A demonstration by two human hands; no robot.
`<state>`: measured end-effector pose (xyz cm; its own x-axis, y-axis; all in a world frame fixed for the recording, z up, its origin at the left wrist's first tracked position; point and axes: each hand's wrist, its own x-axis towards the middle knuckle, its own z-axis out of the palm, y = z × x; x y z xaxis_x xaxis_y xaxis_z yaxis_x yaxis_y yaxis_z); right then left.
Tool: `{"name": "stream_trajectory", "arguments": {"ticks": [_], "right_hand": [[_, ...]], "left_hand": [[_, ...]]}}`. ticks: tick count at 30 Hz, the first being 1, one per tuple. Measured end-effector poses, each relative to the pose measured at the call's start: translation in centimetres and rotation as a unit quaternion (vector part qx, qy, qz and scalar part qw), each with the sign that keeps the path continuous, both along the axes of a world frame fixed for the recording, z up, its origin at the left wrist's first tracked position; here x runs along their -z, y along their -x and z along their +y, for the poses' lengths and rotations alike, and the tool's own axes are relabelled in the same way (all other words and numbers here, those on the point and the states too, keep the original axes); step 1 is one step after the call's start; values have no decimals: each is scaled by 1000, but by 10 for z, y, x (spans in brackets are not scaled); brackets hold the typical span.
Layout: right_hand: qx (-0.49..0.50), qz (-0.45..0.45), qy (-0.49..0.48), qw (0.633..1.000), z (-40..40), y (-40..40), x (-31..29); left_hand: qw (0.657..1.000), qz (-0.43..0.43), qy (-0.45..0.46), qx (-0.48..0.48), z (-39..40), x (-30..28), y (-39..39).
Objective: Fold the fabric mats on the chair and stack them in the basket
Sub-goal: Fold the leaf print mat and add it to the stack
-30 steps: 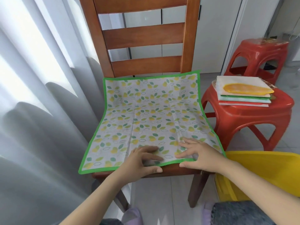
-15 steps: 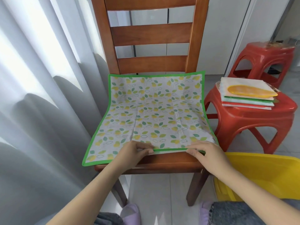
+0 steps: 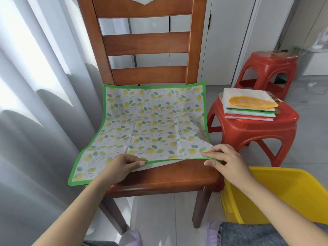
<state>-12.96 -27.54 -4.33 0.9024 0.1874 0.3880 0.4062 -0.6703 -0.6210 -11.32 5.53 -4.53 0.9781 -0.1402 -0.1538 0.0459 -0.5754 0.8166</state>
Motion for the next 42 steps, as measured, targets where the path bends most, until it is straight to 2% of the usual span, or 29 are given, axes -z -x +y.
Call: {"name": "stream_trajectory", "arguments": {"ticks": [8,11,15,19,24,28,35,37,39,42], "right_hand": [[-14,48,-17,999,-28,5,-9],[-18,43,-48,998,-36,5,-8],[6,55,-38,998,-44,1,-4],[10,28,-70,997,-46,-5,-5],[24,94,-134,986,-40,-10,-12],[24,88,-131,987,-33,-17,-18],[90,99,-147,980,-22,-34,-9],[102,86,-108,985,-19,-37,-12],[117,35,-9,992,-13,-41,-18],[130,-28,122,984,1,-45,-29]], "left_hand": [[1000,3,1,7,2,1,-4],[1000,5,-1,9,2,0,-5],[1000,8,-10,14,3,-1,-5],[1000,14,-7,10,8,-3,-5],[1000,1,-26,1,7,-9,-3],[996,-46,-70,3,10,-24,-2],[967,-106,-234,1,-6,-53,-4],[956,-117,-269,0,-12,-63,-10],[945,-119,-305,9,-18,-73,-16],[926,-128,-353,26,-26,-88,-26]]}}
